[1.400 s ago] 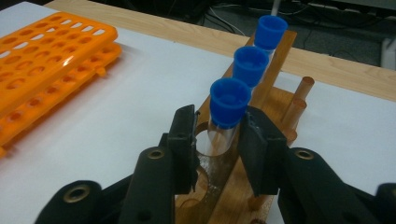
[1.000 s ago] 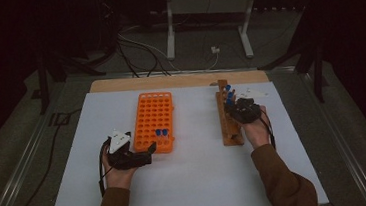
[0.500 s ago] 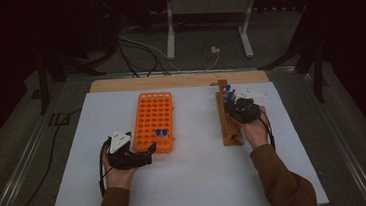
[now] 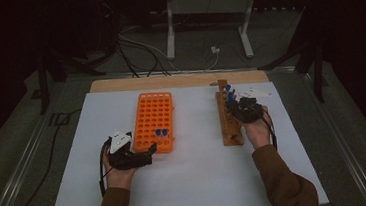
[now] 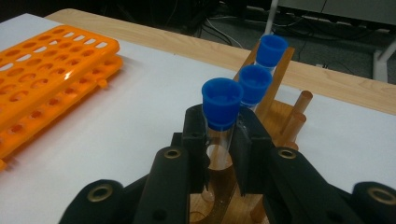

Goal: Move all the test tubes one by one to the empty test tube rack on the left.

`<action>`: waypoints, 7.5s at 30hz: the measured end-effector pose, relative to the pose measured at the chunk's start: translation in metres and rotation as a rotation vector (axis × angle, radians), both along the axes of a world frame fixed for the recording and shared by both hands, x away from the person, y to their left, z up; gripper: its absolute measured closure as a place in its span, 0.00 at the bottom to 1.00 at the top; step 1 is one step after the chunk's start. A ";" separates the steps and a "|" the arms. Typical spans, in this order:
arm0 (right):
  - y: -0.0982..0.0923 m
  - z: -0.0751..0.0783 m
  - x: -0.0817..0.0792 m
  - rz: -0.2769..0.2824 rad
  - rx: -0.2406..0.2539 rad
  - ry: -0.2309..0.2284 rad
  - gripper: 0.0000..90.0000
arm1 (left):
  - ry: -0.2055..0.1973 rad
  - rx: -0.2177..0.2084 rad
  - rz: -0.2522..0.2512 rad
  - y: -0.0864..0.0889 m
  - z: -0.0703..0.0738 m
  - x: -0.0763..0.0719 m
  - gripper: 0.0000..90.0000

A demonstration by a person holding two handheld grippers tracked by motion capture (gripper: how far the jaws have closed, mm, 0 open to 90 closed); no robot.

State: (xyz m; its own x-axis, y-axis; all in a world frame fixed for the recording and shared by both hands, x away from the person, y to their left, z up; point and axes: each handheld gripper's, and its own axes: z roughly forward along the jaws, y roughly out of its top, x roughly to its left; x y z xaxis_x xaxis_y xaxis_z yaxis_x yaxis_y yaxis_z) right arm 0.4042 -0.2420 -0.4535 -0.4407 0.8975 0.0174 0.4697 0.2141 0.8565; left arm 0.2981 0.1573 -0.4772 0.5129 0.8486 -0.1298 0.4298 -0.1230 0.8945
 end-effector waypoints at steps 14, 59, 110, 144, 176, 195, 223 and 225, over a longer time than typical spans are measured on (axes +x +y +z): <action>-0.001 0.023 -0.005 0.014 0.009 -0.031 0.85 | 0.001 -0.003 -0.010 0.000 0.000 0.000 0.01; 0.008 0.057 -0.028 0.127 0.039 -0.081 0.85 | -0.013 0.017 -0.040 -0.006 0.006 -0.003 0.02; 0.078 0.049 -0.063 0.383 0.090 0.012 0.85 | -0.111 0.083 -0.218 -0.092 0.044 -0.013 0.32; 0.090 0.047 -0.068 0.451 0.120 0.059 0.82 | -0.134 0.061 -0.225 -0.119 0.026 0.009 0.87; 0.046 0.040 -0.062 0.320 0.122 0.025 0.23 | -0.093 -0.005 -0.210 -0.075 0.028 0.001 0.87; 0.009 0.029 -0.067 0.219 0.116 0.004 0.07 | -0.092 -0.019 -0.238 -0.054 0.035 0.000 0.87; -0.040 0.023 -0.078 0.099 0.124 -0.007 0.00 | -0.107 -0.038 -0.230 -0.023 0.051 -0.004 0.87; -0.043 0.023 -0.079 0.091 0.129 -0.009 0.00 | -0.109 -0.044 -0.223 -0.019 0.052 -0.004 0.87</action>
